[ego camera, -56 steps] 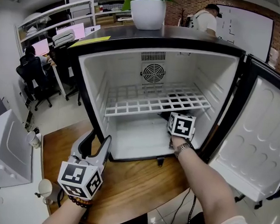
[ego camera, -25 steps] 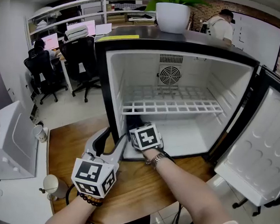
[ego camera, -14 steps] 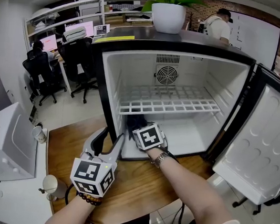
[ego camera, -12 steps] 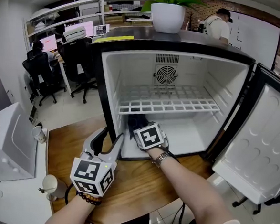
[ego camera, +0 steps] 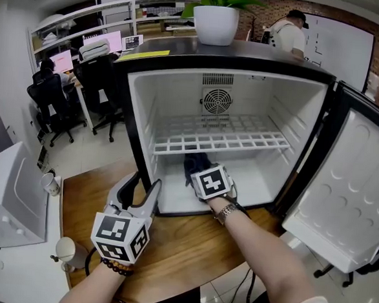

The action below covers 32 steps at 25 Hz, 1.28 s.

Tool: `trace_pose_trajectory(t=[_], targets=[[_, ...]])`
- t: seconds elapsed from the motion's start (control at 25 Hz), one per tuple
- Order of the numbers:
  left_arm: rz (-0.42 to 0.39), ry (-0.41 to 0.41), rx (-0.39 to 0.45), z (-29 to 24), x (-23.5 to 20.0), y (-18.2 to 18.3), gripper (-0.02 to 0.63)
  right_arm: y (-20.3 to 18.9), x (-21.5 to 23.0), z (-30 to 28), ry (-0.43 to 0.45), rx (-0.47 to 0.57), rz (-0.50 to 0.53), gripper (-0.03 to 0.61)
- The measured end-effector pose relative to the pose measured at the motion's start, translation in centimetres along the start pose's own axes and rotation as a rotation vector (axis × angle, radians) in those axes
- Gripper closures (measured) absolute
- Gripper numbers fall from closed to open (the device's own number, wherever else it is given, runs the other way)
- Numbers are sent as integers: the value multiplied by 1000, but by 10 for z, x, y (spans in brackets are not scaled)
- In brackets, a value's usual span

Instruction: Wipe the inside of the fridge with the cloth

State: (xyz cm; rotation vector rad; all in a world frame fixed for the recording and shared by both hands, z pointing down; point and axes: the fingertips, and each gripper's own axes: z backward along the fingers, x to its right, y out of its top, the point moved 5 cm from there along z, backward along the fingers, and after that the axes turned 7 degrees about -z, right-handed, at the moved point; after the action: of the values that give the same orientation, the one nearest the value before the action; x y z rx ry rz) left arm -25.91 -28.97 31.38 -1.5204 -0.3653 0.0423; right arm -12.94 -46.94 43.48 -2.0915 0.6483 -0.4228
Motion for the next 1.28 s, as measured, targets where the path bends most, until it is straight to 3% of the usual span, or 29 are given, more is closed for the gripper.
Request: trace_pose_trajectory(t=[0.32,0.48,0.72,1.0,1.16,1.28], targets=[[-6,9,-5,0,1,0,391,-8,43,16,-87,-12,-25,519],[-7,11,-7,0,1,0,391,-8,50,19,-46,23,-48,518],[-9,15,-8,0,1,0,391,-17,80,34,-134,-1,-65,518],[-9,20,-9,-1,1,0,391,-19,95,41,-133,25,-97,518],[-11,21,-9,-1,1,0,391,-24,112,52,-222,4,-100,518],[-11,23,-9,-1,1,0,391,-30,134,67,-368,-38,-84,518]])
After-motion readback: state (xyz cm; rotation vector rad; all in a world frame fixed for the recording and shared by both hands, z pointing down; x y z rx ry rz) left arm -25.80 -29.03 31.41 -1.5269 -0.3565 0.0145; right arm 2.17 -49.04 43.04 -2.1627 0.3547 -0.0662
